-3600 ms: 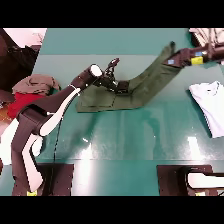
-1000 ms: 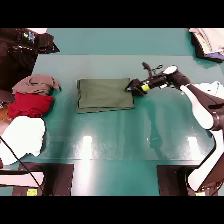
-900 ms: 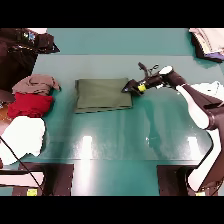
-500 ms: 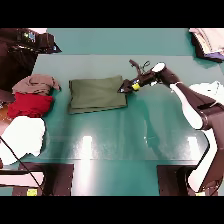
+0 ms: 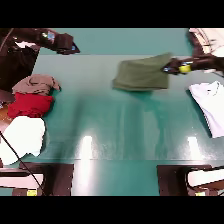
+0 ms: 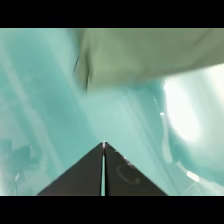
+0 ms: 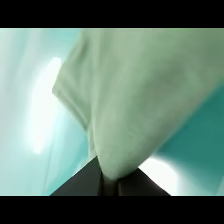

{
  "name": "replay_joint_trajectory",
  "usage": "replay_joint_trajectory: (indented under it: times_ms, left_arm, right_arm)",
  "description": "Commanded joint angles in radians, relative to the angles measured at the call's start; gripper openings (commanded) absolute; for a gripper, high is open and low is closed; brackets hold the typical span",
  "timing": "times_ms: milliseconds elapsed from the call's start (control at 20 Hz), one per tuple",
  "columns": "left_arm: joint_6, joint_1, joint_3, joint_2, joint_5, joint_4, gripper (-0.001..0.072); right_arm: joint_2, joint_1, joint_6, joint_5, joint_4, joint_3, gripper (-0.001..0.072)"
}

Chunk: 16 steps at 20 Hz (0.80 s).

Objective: Fold the shirts.

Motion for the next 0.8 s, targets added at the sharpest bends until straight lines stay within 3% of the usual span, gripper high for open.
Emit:
replay_joint_trajectory:
  times_ms: [0,400,750]
  left_arm:
    - [0.0,-0.091,0.0,0.0,0.101,-0.002,0.0034]
    - [0.0,-0.166,0.0,-0.001,0.149,0.002,0.0034]
    - [0.0,-0.166,0.0,-0.002,0.145,0.025,0.0034]
  right_arm:
    - [0.134,-0.241,0.005,-0.097,-0.023,-0.097,0.0016]
    - [0.153,-0.458,-0.021,-0.21,-0.015,-0.105,0.0016]
    - [0.154,-0.522,-0.043,0.029,-0.017,0.09,0.0016]
